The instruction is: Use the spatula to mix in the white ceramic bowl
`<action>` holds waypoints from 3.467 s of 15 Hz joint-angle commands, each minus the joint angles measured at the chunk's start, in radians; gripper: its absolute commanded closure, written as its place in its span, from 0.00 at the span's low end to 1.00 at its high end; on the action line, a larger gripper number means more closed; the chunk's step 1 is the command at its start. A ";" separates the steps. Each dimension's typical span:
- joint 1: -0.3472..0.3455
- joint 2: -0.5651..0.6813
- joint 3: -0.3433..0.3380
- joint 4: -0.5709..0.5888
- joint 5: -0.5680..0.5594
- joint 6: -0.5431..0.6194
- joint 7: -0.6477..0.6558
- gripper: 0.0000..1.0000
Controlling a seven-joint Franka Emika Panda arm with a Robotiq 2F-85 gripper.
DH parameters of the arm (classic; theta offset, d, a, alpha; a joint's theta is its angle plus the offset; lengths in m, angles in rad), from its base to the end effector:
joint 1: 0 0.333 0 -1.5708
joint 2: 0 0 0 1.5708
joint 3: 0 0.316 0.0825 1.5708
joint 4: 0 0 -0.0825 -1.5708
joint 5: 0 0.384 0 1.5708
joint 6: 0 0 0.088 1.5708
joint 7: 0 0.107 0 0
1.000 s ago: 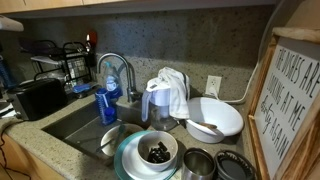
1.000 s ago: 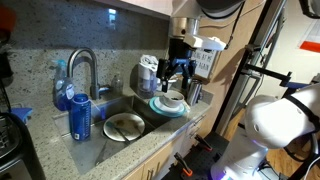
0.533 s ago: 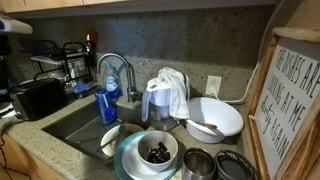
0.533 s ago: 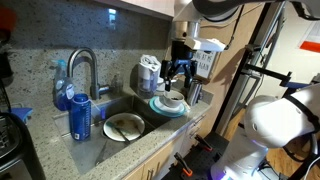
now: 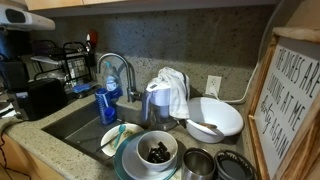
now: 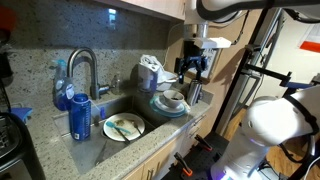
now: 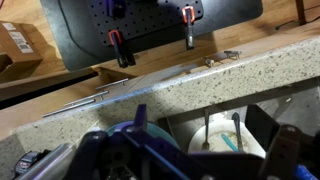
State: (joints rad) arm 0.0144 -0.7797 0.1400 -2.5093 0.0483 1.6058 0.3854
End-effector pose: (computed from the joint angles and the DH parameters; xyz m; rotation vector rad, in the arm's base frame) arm 0.2991 0.0576 0.5167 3.0262 -0.4299 -0.1714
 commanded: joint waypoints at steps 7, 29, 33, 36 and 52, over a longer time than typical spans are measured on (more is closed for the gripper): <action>-0.122 0.015 -0.184 -0.051 -0.236 0.114 -0.236 0.00; -0.273 0.521 -0.296 0.261 -0.400 0.390 -0.221 0.00; -0.273 0.574 -0.310 0.313 -0.401 0.396 -0.218 0.00; -0.275 0.600 -0.324 0.338 -0.402 0.396 -0.217 0.00; -0.255 0.619 -0.323 0.344 -0.396 0.395 -0.201 0.00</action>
State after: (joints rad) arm -0.2481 -0.1772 -0.1909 -2.1834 -0.3356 2.0026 0.1590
